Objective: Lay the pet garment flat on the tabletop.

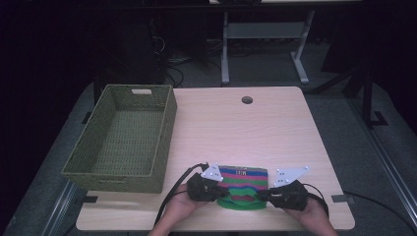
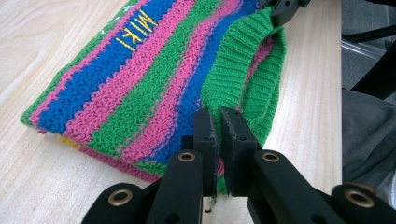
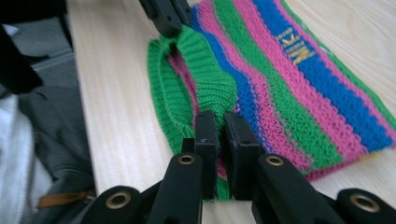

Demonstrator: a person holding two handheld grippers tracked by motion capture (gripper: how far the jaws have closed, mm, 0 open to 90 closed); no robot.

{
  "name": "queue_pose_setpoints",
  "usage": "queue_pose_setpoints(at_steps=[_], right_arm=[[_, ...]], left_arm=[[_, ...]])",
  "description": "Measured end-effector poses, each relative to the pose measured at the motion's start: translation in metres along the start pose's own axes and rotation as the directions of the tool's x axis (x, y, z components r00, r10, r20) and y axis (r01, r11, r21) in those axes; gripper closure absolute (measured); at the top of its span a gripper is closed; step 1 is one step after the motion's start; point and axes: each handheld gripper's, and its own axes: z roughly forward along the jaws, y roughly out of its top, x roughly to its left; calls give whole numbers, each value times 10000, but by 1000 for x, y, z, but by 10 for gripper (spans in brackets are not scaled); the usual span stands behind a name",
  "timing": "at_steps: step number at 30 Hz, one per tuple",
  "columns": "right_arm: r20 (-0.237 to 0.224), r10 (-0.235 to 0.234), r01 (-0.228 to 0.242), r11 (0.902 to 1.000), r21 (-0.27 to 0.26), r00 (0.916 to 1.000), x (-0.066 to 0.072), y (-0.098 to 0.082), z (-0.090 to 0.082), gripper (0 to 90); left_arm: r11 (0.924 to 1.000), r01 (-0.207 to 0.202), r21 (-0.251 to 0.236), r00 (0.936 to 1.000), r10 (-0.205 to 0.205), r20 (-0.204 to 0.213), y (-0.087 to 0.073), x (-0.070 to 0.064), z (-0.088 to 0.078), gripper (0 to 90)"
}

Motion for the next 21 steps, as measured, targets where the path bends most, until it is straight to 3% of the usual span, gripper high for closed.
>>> queue_pose_setpoints(at_steps=[21], right_arm=[[-143,45,-45,10000,-39,9999,2,9,-9,841]], left_arm=[[9998,61,-181,9999,-59,113,7,-3,-11,852]])
